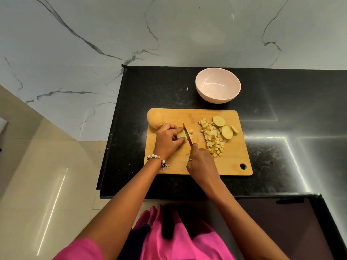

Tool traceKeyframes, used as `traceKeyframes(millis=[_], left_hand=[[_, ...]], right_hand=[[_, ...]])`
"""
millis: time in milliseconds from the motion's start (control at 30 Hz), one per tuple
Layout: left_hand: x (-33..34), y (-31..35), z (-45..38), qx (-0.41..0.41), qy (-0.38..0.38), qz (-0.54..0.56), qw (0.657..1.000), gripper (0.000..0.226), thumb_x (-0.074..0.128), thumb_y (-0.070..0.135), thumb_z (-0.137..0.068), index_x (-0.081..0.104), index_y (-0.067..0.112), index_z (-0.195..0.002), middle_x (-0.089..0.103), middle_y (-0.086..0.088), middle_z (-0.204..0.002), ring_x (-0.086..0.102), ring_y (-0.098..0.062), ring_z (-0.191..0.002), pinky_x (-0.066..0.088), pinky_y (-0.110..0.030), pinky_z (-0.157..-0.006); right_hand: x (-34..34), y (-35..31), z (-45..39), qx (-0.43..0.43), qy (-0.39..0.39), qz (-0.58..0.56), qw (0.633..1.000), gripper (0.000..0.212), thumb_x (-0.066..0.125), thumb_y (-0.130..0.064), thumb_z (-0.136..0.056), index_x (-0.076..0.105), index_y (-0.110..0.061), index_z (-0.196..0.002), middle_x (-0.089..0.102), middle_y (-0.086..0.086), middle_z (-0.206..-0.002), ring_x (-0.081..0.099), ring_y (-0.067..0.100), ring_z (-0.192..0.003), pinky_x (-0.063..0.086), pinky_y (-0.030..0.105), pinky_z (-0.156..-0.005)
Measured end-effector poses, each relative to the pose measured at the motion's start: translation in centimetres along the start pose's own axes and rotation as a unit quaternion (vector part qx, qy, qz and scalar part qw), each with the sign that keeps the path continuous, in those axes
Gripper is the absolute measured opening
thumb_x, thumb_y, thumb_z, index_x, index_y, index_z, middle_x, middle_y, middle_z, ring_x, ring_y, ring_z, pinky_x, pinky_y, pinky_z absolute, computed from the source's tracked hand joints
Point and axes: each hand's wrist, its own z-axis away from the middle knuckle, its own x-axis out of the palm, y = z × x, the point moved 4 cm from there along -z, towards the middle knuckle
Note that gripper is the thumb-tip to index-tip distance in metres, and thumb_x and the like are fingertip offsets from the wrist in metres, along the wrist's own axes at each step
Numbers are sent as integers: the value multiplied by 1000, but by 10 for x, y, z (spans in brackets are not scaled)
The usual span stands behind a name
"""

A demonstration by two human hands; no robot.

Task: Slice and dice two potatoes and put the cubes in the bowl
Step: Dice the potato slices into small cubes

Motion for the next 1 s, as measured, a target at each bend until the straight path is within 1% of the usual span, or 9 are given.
traceKeyframes(millis=[200, 267, 333, 433, 567, 700, 800, 900, 1000], left_hand=[[0, 0, -2, -10, 5, 3, 1000, 38, 76, 17, -75, 69, 9, -111, 57, -3, -102, 49, -6, -72, 40, -3, -66], [2, -1, -2, -10, 8, 7, 1000, 38, 77, 17, -74, 69, 8, -110, 57, -4, -101, 49, -7, -72, 40, -3, -65], [2, 0, -1, -8, 11, 10, 1000, 38, 77, 19, -74, 69, 8, -110, 56, -4, -100, 49, -7, -72, 40, -4, -65], [2, -1, -1, -7, 16, 12, 1000, 39, 78, 21, -74, 69, 7, -110, 56, -4, -100, 48, -6, -73, 40, -4, -66], [0, -1, -1, -5, 5, 22, 1000, 42, 77, 20, -75, 67, 7, -113, 55, -4, -101, 48, -5, -76, 40, -3, -68], [-3, -4, 3, -3, -7, 31, 999, 53, 78, 17, -74, 60, 6, -123, 52, -1, -105, 51, -8, -80, 42, -1, -73], [-5, -5, 6, 17, 13, 25, 999, 53, 77, 14, -75, 60, 7, -124, 58, -6, -107, 56, -9, -82, 47, -8, -78], [-5, -3, 7, 29, 26, 25, 999, 56, 75, 8, -75, 57, 10, -127, 64, -5, -104, 56, -7, -76, 43, -3, -76], [-5, -1, 7, 35, 42, 16, 998, 59, 75, 8, -74, 55, 11, -129, 69, -2, -101, 55, -4, -74, 45, -15, -81]], right_hand=[[3, -10, -10, 8, 12, 20, 1000, 48, 34, -1, -91, 31, 4, -139, 57, 21, -108, 56, 38, -94, 39, 37, -70], [5, -11, -6, 7, 15, 31, 999, 47, 32, 0, -92, 28, 3, -139, 56, 20, -110, 57, 37, -93, 37, 35, -68], [8, -8, 5, 6, 7, 36, 999, 50, 30, -1, -93, 23, 3, -142, 55, 19, -114, 57, 37, -94, 35, 35, -67], [10, -2, 25, 10, -20, 56, 998, 55, 30, -2, -93, 16, 3, -146, 52, 19, -120, 57, 36, -97, 41, 37, -75], [1, 5, 34, 16, -38, 24, 999, 54, 35, -3, -90, 25, 1, -143, 56, 18, -112, 56, 36, -95, 39, 37, -72], [-8, 6, 23, 13, 0, -26, 1000, 48, 37, -5, -90, 36, 0, -137, 60, 16, -99, 56, 35, -86, 32, 32, -63], [-6, 1, 12, 1, 9, -35, 999, 42, 38, -4, -89, 41, 1, -131, 60, 17, -95, 57, 35, -82, 31, 32, -61], [-3, -4, 3, 3, 4, -23, 1000, 46, 38, -4, -89, 38, 1, -134, 61, 18, -97, 58, 36, -84, 34, 33, -62], [1, -6, -1, 5, 7, -1, 1000, 52, 37, -3, -90, 30, 2, -142, 60, 21, -103, 58, 38, -89, 36, 36, -65]])
